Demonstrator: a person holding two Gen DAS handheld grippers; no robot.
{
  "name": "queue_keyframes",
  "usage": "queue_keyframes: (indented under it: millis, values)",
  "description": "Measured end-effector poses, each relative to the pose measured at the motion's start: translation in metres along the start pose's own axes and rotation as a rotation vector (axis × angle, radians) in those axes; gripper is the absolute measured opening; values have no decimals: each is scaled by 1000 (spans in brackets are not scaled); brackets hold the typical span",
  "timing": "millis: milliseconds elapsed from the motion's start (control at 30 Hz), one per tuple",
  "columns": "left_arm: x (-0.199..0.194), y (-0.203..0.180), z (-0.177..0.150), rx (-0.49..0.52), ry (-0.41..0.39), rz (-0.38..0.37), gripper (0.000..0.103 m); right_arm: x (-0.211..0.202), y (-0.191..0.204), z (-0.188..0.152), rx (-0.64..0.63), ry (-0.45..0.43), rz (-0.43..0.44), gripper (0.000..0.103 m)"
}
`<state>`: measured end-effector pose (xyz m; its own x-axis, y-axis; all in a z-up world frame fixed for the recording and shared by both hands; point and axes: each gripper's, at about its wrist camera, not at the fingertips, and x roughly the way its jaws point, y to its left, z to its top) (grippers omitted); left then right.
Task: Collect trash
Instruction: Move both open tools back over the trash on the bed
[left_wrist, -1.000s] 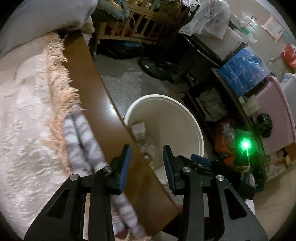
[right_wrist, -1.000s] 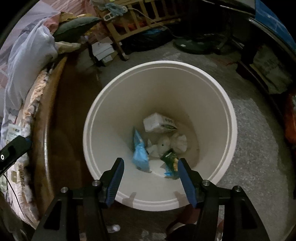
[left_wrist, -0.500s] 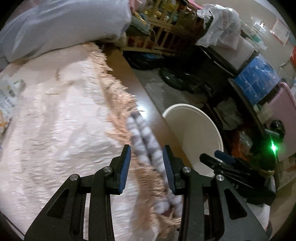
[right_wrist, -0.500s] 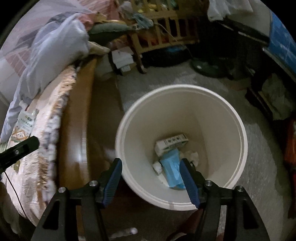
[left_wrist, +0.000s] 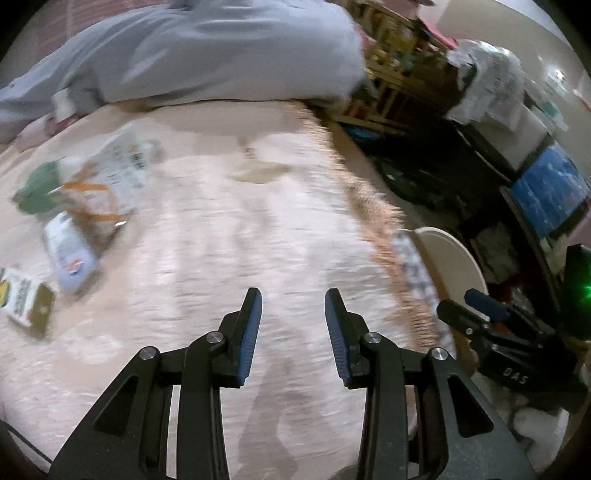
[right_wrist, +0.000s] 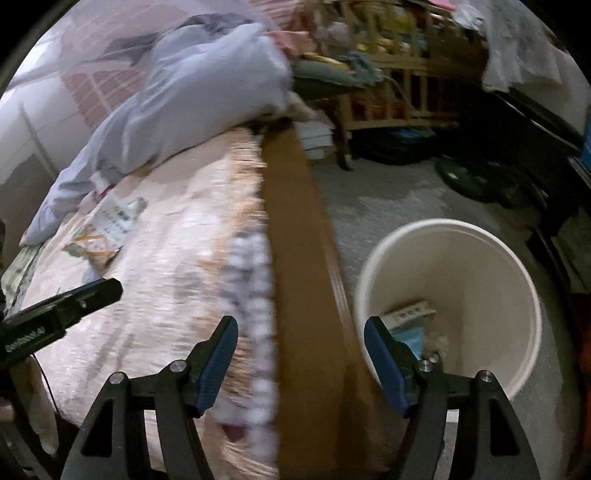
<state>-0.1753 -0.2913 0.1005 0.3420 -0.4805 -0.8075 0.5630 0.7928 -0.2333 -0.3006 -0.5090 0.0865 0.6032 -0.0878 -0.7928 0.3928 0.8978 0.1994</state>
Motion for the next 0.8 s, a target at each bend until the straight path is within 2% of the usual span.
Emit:
queue_keyframes:
  millis: [433, 633, 800]
  values:
    - [-29, 126, -12, -155, -12, 163, 33, 40, 114, 17, -158, 59, 130, 73]
    - [-39, 177, -15, -232, -15, 205, 33, 62, 176, 33, -217, 84, 203, 74]
    - [-48, 207, -17, -272, -20, 218, 33, 84, 241, 61, -251, 93, 293, 75]
